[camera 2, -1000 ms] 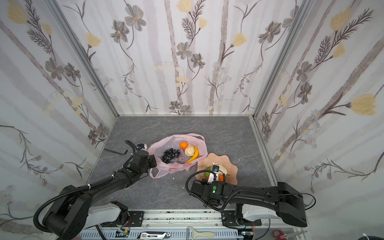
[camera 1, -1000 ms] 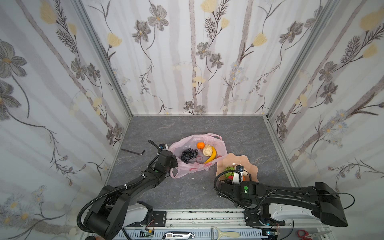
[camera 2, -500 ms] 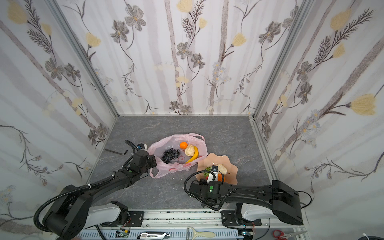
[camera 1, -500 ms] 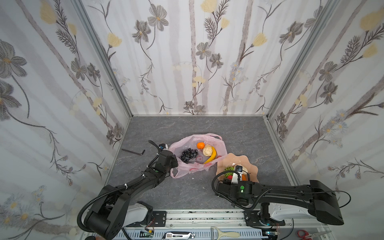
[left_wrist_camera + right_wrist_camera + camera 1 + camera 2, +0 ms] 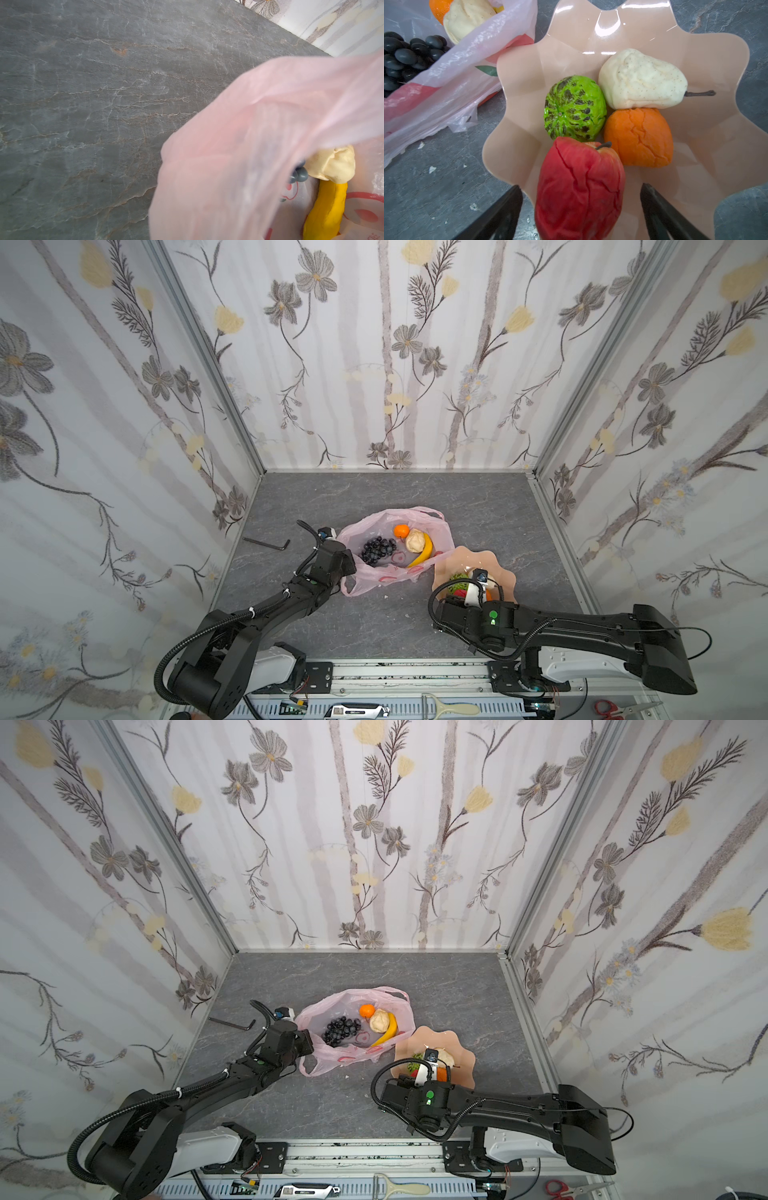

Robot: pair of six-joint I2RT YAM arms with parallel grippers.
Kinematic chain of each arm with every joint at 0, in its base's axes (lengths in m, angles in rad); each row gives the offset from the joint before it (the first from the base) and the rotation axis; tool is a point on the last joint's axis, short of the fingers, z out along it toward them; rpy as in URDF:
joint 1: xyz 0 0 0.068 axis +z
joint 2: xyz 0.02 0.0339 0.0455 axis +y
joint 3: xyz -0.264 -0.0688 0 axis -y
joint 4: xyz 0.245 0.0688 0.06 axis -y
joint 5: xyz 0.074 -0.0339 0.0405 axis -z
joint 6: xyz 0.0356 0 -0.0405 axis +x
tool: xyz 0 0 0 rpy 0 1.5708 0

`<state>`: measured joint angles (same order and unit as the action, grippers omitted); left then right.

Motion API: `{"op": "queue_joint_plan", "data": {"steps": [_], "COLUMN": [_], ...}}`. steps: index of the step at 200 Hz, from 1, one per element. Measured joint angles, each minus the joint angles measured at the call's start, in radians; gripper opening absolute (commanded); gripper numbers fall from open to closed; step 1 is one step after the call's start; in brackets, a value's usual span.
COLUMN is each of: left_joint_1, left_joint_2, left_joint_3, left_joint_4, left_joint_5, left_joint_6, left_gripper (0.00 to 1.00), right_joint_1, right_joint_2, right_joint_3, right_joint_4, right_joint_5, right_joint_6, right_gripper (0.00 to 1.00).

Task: Take the fake fruits out of the plastic bag
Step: 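Lower the red apple into the bowl and open the right gripper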

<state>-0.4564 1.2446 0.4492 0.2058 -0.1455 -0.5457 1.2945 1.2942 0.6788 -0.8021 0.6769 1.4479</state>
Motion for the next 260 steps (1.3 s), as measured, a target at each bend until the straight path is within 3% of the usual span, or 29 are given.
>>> {"op": "queue_joint_plan", "data": {"steps": [42, 87, 188, 260], "left_joint_1": [0.0, 0.0, 0.0, 0.0], "left_joint_2": [0.001, 0.006, 0.009, 0.027], "left_joint_3": [0.0, 0.0, 0.0, 0.001], "left_joint_4": [0.0, 0.0, 0.0, 0.007], "left_joint_5": [0.0, 0.0, 0.0, 0.004], "left_joint_6": [0.0, 0.0, 0.0, 0.0], "left_gripper": [0.06, 0.06, 0.07, 0.07], "right_joint_1": [-0.016, -0.018, -0.07, -0.107], "right_joint_2": [-0.095, -0.169, -0.154, -0.164], "right_joint_3": [-0.019, -0.06, -0.12, -0.119], "right_joint_4": [-0.007, -0.024, -0.004, 0.014], "right_joint_5": [-0.038, -0.079, -0.102, -0.106], "right_joint_6": [-0.037, -0.054, -0.071, -0.119], "right_gripper": [0.77, 0.71, 0.68, 0.77]}}
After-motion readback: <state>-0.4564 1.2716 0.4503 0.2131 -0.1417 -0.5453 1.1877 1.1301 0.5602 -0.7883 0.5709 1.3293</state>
